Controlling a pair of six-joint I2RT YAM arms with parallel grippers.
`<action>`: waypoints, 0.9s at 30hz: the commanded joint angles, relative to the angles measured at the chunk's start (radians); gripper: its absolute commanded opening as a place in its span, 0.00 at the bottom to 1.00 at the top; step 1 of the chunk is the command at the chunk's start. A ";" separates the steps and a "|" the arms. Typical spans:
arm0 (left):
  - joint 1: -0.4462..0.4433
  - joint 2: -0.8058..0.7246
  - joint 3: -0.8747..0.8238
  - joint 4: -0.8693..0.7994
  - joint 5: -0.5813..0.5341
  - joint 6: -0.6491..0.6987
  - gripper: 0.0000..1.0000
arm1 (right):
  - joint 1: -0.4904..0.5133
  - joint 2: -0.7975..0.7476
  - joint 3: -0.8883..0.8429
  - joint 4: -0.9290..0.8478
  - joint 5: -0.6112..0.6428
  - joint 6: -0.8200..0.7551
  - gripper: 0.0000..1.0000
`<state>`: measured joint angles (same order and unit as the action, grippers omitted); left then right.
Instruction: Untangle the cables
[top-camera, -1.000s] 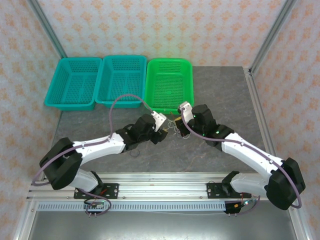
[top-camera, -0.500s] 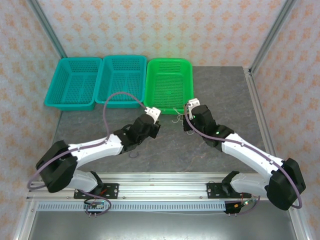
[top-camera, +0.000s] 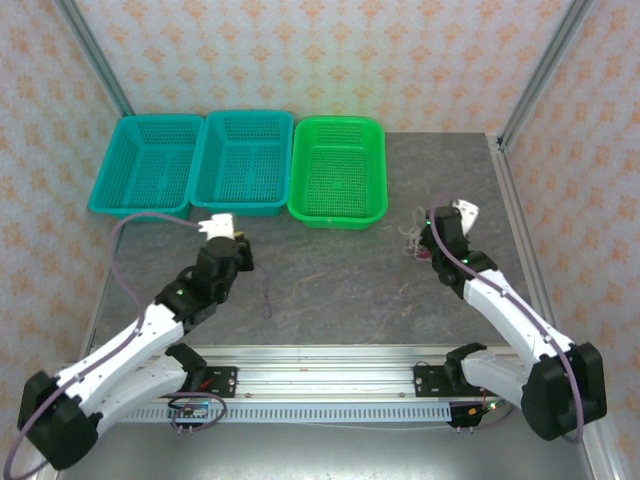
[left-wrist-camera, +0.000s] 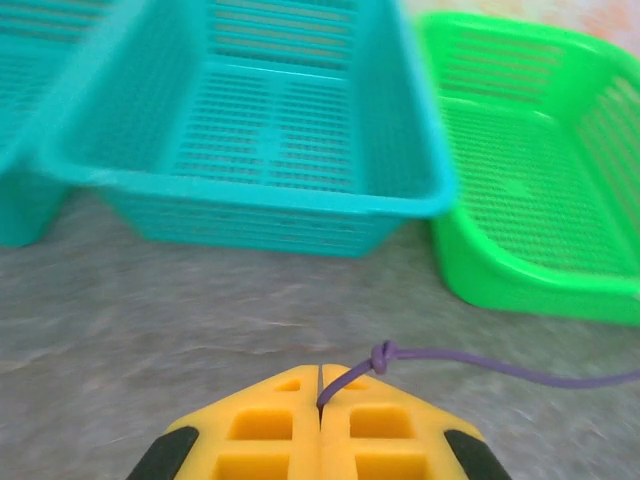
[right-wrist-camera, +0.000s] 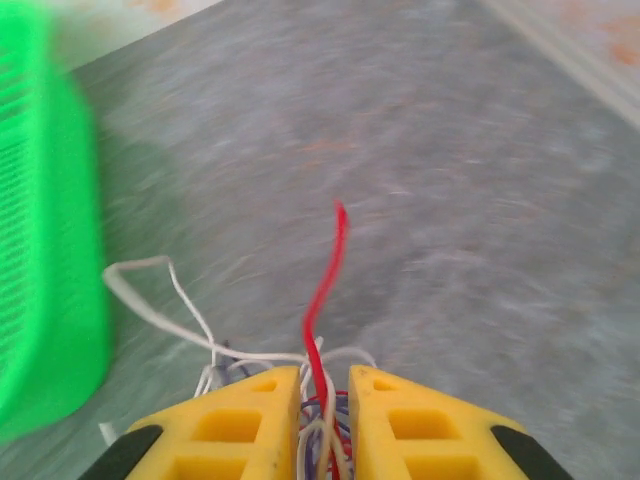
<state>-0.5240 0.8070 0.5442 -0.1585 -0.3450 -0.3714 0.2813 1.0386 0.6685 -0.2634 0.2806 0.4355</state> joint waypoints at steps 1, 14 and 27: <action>0.047 -0.068 -0.021 -0.139 -0.045 -0.082 0.00 | -0.077 -0.065 -0.055 -0.043 0.026 0.181 0.19; 0.080 -0.077 0.099 0.020 0.421 -0.017 0.00 | -0.149 -0.122 -0.079 0.158 -0.480 0.088 0.18; 0.079 0.414 1.033 -0.278 0.527 0.128 0.00 | -0.149 -0.162 0.177 -0.047 -0.542 0.164 0.37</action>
<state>-0.4488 1.1213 1.4563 -0.3431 0.1280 -0.3134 0.1303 0.8730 0.7998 -0.2481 -0.2424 0.5907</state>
